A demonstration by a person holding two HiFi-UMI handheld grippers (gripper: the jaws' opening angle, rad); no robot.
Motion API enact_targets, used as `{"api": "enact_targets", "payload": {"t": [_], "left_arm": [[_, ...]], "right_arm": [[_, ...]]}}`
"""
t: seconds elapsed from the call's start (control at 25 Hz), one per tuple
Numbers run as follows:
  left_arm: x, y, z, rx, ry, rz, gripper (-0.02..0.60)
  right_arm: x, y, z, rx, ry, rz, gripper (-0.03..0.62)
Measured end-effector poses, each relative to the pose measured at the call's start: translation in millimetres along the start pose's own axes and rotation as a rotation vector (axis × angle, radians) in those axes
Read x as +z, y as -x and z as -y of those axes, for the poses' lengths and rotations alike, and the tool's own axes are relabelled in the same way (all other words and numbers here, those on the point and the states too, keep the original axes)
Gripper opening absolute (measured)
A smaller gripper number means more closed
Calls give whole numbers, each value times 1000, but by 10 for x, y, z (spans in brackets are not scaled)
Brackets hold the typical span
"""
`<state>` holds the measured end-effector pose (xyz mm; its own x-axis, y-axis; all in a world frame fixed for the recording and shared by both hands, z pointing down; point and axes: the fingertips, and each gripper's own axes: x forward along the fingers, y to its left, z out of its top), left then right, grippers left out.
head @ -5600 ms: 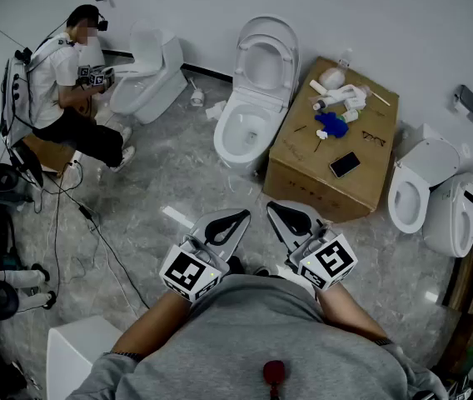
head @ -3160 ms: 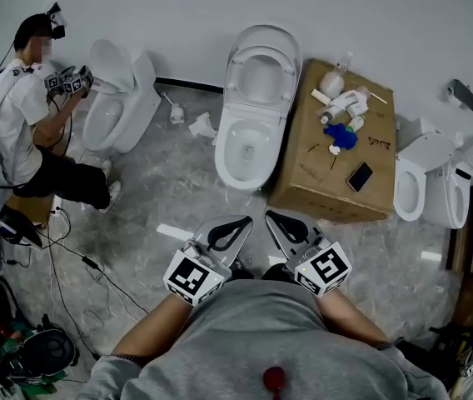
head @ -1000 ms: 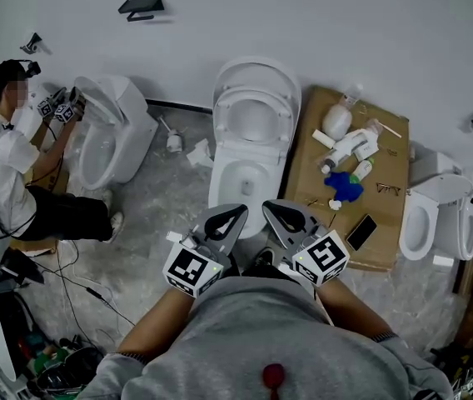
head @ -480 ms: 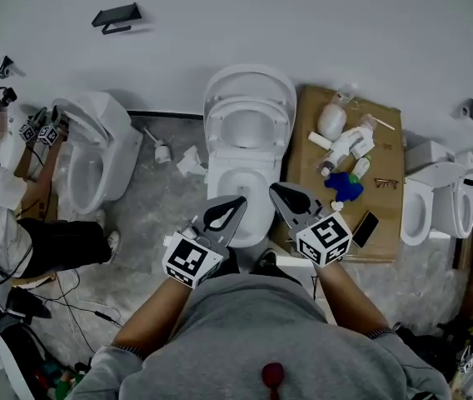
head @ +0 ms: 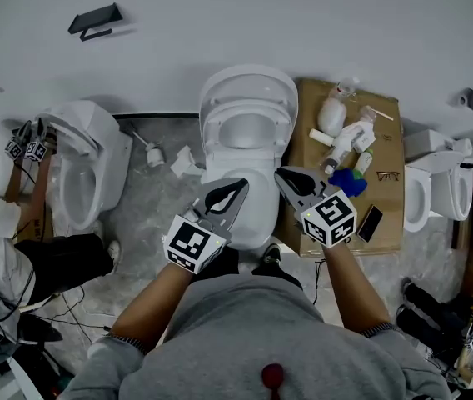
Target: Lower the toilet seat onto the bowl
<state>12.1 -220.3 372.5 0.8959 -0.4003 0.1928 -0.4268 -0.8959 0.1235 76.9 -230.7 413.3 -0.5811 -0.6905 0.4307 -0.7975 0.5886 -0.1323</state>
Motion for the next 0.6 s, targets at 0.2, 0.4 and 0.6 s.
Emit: {"api": "enact_targets", "payload": {"t": [0.2,0.4,0.6], "left_arm": [[0,-147,-344,13,14,4,9],[-40,-260,-662,46,30,19,9],[-98,-388,-868,62,44,19,9]], "right_arm": [[-23,-344,226,-1,54,-107,98],[1,-675,439,-16,187,-231,103],[46,-983,669,0,287,-346,112]]}}
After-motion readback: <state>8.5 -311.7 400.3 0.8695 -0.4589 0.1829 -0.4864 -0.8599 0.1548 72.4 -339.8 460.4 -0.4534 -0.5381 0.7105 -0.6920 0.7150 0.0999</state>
